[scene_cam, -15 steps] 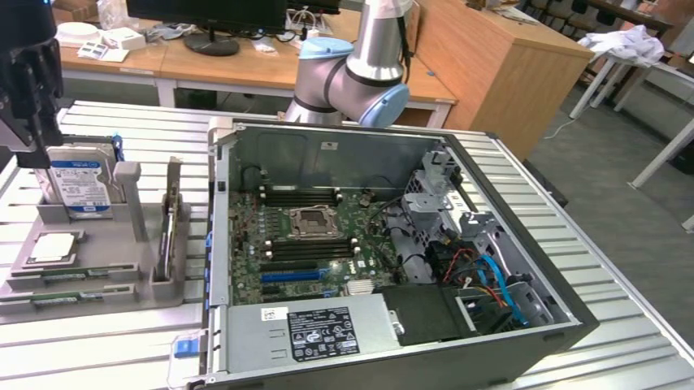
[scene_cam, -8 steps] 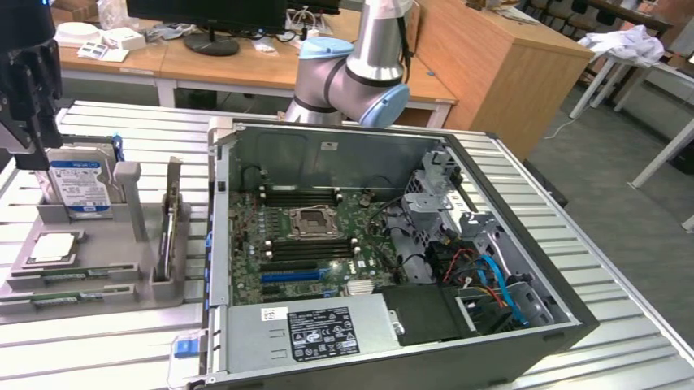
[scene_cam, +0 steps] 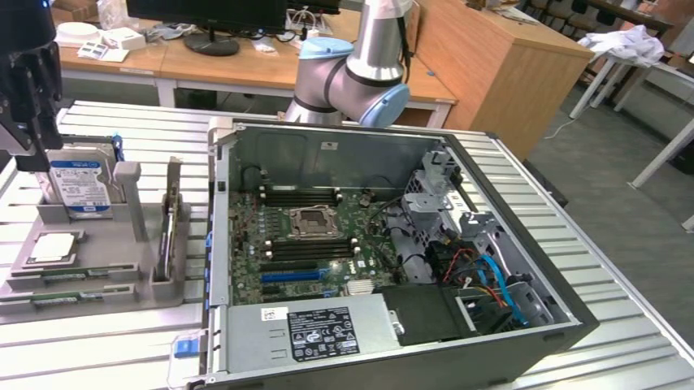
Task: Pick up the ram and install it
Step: 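Pick up the ram and move it above insertion slot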
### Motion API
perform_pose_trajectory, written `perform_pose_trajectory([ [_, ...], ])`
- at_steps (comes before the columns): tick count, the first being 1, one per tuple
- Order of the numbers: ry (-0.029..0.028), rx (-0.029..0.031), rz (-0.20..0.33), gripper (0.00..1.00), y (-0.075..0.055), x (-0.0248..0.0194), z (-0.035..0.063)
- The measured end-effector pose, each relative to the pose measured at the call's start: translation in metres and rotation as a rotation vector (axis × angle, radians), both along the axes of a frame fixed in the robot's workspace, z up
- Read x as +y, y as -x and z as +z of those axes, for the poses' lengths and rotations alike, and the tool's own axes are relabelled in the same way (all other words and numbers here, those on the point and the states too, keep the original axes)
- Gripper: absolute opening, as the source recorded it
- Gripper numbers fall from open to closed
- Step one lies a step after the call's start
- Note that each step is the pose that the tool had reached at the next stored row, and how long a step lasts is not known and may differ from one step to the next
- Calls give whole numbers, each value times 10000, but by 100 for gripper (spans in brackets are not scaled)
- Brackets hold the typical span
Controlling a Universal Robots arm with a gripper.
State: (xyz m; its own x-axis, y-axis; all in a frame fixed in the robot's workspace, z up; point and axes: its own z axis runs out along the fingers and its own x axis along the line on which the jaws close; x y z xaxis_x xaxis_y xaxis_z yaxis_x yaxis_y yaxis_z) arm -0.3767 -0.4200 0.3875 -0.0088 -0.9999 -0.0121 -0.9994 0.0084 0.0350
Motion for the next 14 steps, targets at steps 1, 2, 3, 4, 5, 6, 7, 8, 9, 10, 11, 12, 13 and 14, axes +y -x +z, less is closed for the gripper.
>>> perform_pose_trajectory([
  [1,0,0,0,43,0,0,-11],
  [2,1,1,-1,43,0,0,-22],
  [3,1,0,-1,43,0,0,-34],
  [4,1,1,-1,43,0,0,-45],
  [5,1,1,0,43,0,-1,-57],
  [6,0,1,0,43,0,-1,-70],
  [7,0,0,0,43,0,-1,-82],
  [8,0,0,0,43,0,-1,-96],
  [9,0,1,0,43,0,-1,-110],
  [10,1,1,0,43,0,-1,-125],
  [11,0,0,0,43,0,-1,-140],
  [12,0,1,0,43,-1,-2,-154],
  [13,0,0,0,43,0,-2,-169],
  [14,0,1,0,43,0,-2,-184],
])
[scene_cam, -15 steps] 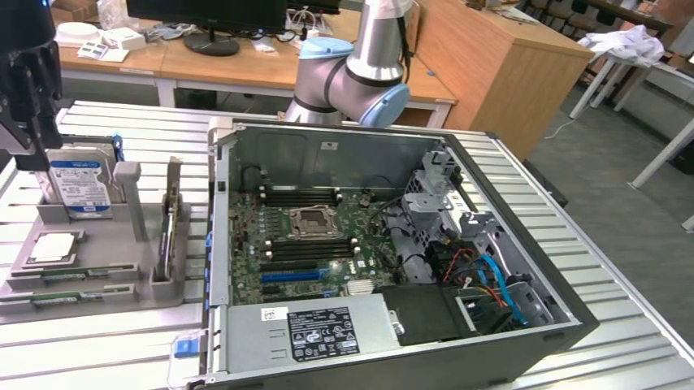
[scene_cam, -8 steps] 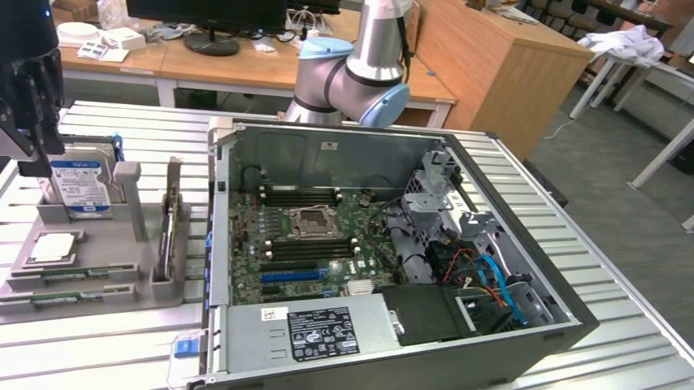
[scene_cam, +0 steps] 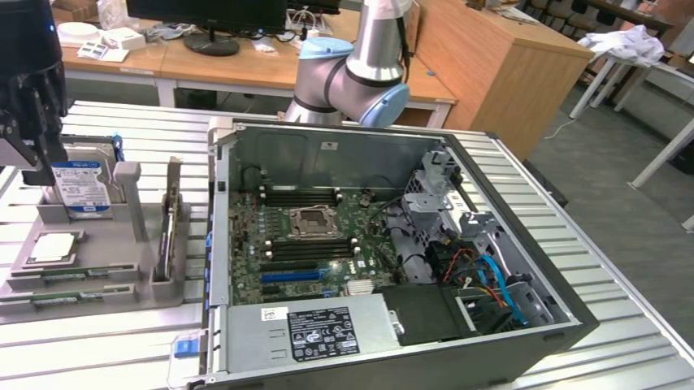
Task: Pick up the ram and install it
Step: 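Pick up the ram and move it above insertion slot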
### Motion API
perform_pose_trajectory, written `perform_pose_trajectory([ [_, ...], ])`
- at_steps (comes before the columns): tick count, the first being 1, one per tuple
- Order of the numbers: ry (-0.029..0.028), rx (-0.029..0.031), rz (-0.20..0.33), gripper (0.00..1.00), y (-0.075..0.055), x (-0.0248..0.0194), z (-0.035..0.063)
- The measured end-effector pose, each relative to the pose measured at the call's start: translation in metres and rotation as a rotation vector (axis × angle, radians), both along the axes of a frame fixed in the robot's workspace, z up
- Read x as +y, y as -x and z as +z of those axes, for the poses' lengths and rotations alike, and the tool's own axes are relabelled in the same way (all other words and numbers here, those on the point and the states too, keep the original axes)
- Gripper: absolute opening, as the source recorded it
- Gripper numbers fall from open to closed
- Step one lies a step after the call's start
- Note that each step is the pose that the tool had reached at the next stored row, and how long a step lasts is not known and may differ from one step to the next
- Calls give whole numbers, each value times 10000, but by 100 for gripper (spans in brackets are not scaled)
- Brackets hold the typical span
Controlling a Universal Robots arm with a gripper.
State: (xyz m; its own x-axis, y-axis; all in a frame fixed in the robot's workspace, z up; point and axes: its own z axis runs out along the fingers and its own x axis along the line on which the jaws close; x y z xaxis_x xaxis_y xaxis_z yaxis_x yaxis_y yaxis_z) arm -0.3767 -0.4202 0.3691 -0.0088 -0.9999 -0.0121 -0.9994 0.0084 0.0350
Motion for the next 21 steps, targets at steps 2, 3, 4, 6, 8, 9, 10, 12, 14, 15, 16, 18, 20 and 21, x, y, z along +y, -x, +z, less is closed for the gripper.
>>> perform_pose_trajectory([
  [2,0,0,0,43,0,0,-28],
  [3,0,0,0,43,0,-1,-41],
  [4,0,0,0,43,0,-1,-55],
  [6,0,0,0,43,0,-1,-79],
  [8,0,0,0,43,0,-2,-103],
  [9,0,0,-1,43,0,-2,-115],
  [10,0,-1,0,43,0,-2,-128],
  [12,0,0,0,43,0,-3,-153],
  [14,0,0,-1,43,0,-3,-178],
  [15,1,1,0,43,0,-3,-190],
  [16,0,0,0,43,0,-3,-202],
  [18,0,0,0,43,0,-3,-225],
  [20,0,0,0,43,0,-3,-249],
  [21,-1,-1,0,43,0,-3,-260],
])
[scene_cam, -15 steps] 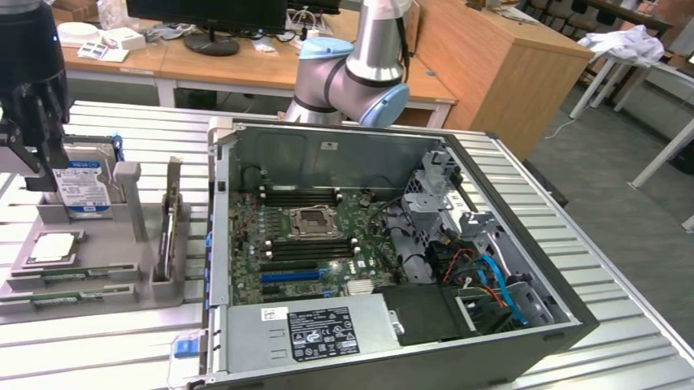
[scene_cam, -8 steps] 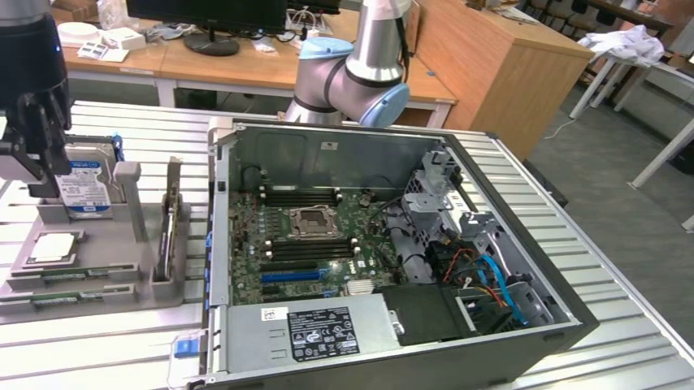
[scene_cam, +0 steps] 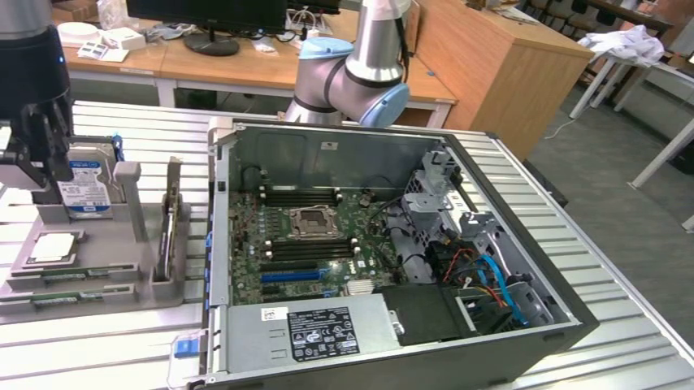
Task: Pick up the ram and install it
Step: 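Pick up the ram and move it above insertion slot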
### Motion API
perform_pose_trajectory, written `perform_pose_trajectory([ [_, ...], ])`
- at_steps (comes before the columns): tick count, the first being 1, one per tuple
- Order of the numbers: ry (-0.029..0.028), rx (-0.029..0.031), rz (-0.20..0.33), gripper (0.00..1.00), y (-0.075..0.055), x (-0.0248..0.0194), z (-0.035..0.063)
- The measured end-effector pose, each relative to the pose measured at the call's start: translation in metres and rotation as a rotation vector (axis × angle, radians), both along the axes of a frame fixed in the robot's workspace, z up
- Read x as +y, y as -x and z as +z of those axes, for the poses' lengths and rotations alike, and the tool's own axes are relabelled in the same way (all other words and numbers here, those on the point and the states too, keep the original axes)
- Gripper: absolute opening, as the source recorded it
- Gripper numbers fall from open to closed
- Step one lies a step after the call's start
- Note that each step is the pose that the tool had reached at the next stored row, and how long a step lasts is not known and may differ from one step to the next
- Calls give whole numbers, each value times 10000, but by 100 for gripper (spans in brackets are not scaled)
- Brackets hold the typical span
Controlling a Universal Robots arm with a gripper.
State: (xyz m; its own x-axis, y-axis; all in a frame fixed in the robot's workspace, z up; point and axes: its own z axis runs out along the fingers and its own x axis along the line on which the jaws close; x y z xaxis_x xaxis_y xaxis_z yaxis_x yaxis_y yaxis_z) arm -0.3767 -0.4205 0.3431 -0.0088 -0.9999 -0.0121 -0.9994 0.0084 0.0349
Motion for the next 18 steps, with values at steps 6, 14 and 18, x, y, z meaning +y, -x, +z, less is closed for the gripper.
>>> perform_pose_trajectory([
  [6,1,1,0,43,0,0,-65],
  [14,1,1,1,43,0,0,-205],
  [18,0,0,1,43,0,0,-228],
])
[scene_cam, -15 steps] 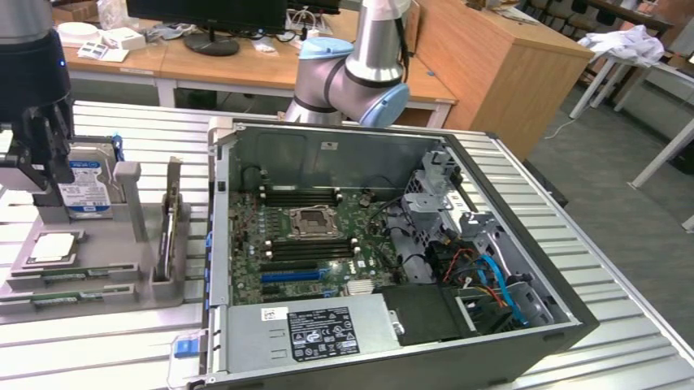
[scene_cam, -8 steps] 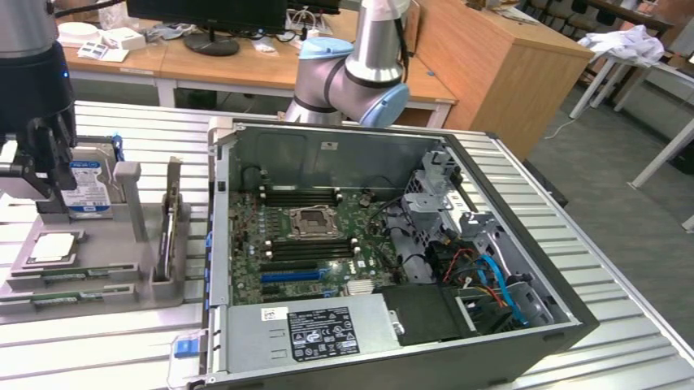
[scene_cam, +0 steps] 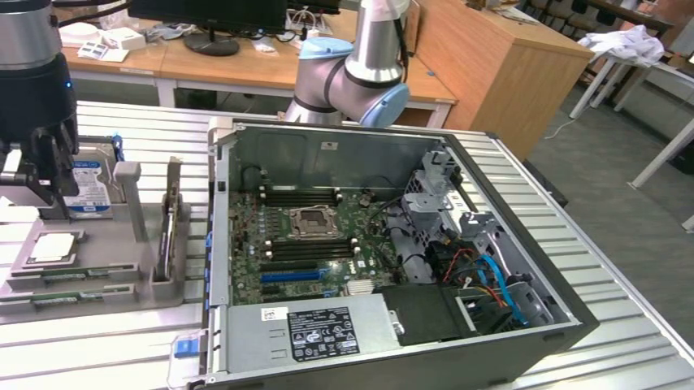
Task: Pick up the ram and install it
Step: 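Pick up the ram and move it above insertion slot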
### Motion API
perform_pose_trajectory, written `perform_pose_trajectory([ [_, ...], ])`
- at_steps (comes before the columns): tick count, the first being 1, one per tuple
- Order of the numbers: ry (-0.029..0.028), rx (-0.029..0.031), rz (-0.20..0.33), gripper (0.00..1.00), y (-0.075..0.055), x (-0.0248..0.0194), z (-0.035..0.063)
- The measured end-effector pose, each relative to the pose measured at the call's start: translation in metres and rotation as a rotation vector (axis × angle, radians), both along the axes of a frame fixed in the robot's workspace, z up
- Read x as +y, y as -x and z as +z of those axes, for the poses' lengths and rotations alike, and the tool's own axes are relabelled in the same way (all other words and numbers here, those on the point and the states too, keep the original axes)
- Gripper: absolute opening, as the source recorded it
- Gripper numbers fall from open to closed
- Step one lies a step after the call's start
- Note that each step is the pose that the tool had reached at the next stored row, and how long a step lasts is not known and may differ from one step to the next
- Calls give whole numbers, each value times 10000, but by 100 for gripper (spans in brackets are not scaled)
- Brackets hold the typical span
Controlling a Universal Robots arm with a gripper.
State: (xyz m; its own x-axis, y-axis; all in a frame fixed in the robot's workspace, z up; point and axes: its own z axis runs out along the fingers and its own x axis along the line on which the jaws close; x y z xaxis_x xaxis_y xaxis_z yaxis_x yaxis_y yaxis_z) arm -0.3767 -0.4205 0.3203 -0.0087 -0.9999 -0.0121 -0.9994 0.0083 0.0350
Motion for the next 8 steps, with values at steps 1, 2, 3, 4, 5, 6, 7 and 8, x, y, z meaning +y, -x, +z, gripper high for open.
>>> perform_pose_trajectory([
  [1,-1,0,0,43,0,0,-6],
  [2,0,0,0,43,0,0,-12],
  [3,0,0,0,43,0,0,-20],
  [4,0,1,0,43,0,0,-27],
  [5,0,1,0,43,0,0,-35],
  [6,0,1,1,43,0,0,-43],
  [7,0,1,0,43,0,0,-51],
  [8,0,1,-1,43,0,0,-59],
])
